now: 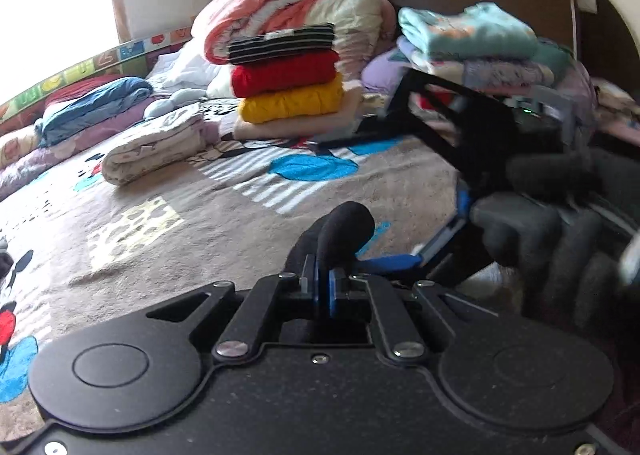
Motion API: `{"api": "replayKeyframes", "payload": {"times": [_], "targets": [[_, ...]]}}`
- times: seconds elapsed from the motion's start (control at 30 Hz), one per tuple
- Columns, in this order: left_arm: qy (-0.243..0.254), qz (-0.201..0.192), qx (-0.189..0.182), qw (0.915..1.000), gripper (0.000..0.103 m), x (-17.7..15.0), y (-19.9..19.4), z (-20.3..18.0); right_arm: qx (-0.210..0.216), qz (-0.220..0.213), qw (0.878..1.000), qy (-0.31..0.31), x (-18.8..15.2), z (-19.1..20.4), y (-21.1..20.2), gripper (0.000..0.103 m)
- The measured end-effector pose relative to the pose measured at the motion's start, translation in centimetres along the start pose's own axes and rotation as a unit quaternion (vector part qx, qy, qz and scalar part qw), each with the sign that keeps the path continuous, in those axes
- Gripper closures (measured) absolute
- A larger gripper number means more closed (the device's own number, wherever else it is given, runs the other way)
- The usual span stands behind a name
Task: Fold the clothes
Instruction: 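Hold the black garment end with the left gripper while the right gripper grasps it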
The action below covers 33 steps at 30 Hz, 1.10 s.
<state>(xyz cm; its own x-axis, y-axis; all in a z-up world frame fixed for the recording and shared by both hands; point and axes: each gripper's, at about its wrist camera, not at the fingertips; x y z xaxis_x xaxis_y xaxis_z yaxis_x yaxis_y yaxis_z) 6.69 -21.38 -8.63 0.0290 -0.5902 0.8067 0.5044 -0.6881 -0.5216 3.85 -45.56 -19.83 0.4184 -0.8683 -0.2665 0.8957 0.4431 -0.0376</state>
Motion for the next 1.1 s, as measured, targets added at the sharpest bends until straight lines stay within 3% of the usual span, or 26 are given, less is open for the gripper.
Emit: {"api": "replayKeyframes", "payload": {"times": [0.17,0.27,0.43,0.57,0.77,0.87,1.0,1.1], "targets": [[0.076,0.014,0.003,0.997,0.1,-0.6,0.7,-2.4,-0.005,-0.019,0.999,0.033,0.7,-1.2,0.1,0.018],[0.145,0.024,0.006,0.9891,0.1,-1.1,1.1,-4.5,-0.005,-0.02,0.999,0.041,1.0,-1.6,0.2,0.022],[0.252,0.041,0.032,0.9664,0.101,-2.7,1.9,-7.5,-0.005,-0.015,0.999,0.046,1.2,-2.3,0.1,0.031],[0.327,0.051,0.066,0.9414,0.102,-4.1,3.1,-9.7,-0.003,-0.009,0.999,0.033,1.3,-2.2,-0.2,0.031],[0.325,0.059,0.088,0.9397,0.102,-4.8,3.8,-10.0,-0.021,0.002,0.999,-0.043,0.8,-0.5,-1.0,0.03],[0.312,0.061,0.091,0.9436,0.103,-4.9,4.0,-9.8,-0.042,-0.044,0.991,-0.116,0.5,1.3,-2.6,0.03],[0.309,0.063,0.092,0.9446,0.103,-4.9,4.0,-9.5,-0.039,-0.106,0.977,-0.181,0.9,3.4,-5.2,0.028],[0.305,0.063,0.092,0.9458,0.103,-4.9,3.9,-9.2,0.006,-0.047,0.97,-0.239,-0.6,5.1,-3.9,0.03]]}}
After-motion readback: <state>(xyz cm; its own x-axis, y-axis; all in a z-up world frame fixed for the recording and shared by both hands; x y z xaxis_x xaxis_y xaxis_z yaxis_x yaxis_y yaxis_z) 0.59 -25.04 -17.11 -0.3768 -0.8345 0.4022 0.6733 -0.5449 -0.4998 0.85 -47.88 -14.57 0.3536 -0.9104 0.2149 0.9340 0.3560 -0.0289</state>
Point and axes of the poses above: each gripper's, at about its wrist camera, not at the fingertips, and y roughly the way its jaws point, z to its left, x to its top, and after that the axes turned 7 degrees about y, right-handed
